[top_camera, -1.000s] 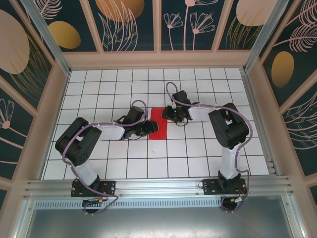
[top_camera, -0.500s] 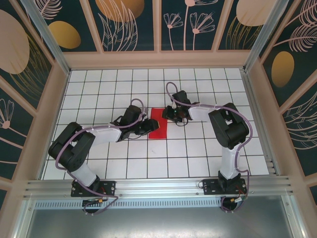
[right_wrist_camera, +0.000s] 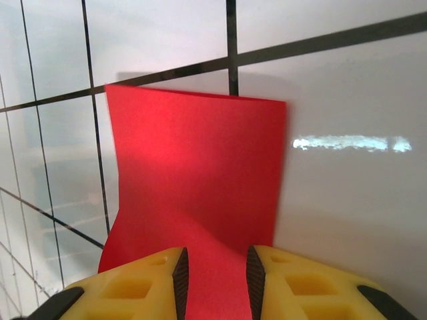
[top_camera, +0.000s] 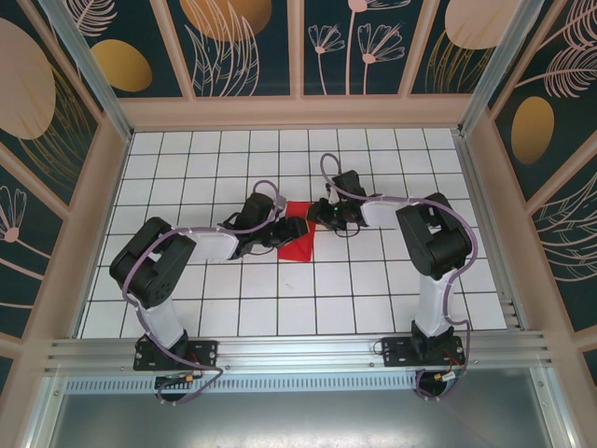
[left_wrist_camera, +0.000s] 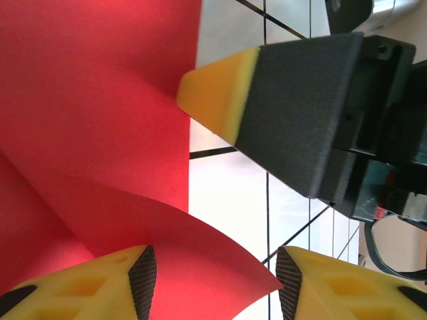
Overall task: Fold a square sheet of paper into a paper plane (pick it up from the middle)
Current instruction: Fold the triangle a second time at the center of the table.
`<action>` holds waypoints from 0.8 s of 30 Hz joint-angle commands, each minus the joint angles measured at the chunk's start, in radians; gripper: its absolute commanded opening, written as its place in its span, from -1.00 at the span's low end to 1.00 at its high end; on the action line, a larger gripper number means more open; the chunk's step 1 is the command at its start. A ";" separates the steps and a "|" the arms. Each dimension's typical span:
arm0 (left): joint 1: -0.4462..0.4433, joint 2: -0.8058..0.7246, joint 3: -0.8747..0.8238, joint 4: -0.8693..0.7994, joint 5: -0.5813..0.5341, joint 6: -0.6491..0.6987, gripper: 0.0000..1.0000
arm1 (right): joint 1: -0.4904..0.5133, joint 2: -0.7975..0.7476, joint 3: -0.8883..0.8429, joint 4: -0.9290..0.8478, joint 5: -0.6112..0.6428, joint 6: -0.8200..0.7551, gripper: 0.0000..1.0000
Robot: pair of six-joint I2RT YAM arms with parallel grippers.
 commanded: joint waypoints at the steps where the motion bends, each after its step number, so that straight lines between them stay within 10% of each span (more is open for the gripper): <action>1: 0.006 0.018 0.017 0.020 -0.019 0.025 0.12 | -0.033 -0.057 -0.038 -0.019 -0.043 0.017 -0.29; 24: 0.005 0.065 0.027 0.086 -0.002 -0.009 0.17 | -0.059 -0.244 -0.221 0.033 -0.182 -0.056 -0.24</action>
